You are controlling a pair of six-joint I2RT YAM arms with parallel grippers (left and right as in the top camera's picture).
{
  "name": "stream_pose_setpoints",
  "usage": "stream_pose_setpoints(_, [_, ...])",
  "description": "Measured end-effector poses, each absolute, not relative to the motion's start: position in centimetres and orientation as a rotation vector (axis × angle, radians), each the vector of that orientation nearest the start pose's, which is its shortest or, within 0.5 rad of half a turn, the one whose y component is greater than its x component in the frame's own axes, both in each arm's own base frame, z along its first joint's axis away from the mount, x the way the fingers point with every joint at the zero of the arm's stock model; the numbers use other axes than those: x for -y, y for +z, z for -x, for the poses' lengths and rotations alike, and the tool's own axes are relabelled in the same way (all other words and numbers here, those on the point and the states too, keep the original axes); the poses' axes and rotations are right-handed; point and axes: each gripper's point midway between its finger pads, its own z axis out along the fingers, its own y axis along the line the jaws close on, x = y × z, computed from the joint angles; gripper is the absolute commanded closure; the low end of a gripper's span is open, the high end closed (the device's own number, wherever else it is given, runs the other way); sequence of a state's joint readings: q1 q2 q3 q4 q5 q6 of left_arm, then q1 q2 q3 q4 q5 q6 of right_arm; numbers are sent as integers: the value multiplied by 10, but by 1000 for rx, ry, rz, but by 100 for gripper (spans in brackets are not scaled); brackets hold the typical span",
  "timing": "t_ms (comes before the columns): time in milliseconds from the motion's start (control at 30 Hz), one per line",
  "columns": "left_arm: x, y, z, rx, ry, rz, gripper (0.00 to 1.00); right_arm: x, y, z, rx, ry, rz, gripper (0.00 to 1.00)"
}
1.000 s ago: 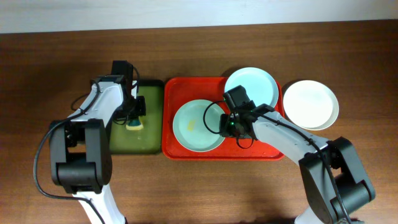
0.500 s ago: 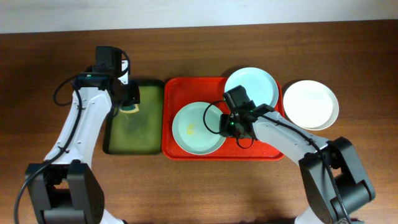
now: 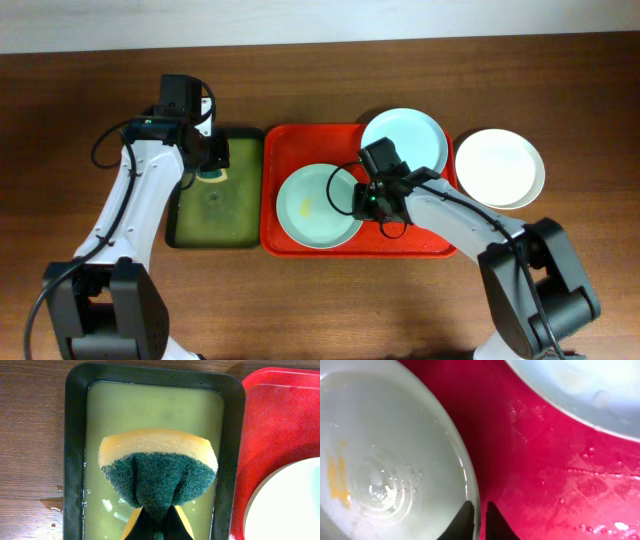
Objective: Clean dirty plates on tray and stack at the side
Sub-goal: 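Lift the sponge with the left gripper over the pale-green plate, then scrub the pale-green plate with the sponge in the left gripper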
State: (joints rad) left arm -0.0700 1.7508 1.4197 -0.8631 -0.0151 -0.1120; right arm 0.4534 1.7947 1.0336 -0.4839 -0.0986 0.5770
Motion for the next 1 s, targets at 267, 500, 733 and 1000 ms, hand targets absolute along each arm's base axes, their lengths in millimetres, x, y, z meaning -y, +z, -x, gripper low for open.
stream_pose_setpoints(267, [19, 119, -400, -2800, 35, 56, 100, -188, 10, -330, -2889, 416, -145, 96])
stream_pose_setpoints(500, [88, 97, -394, -2951, -20, -189, 100, -191, 11, -329, -2895, 442, -141, 96])
stream_pose_setpoints(733, [165, 81, -370, -3012, -209, -292, 100, -191, 11, -329, -2896, 442, -141, 96])
stream_pose_setpoints(1000, [188, 45, -363, -3079, -191, -285, 100, -191, 11, -328, -2897, 446, -141, 96])
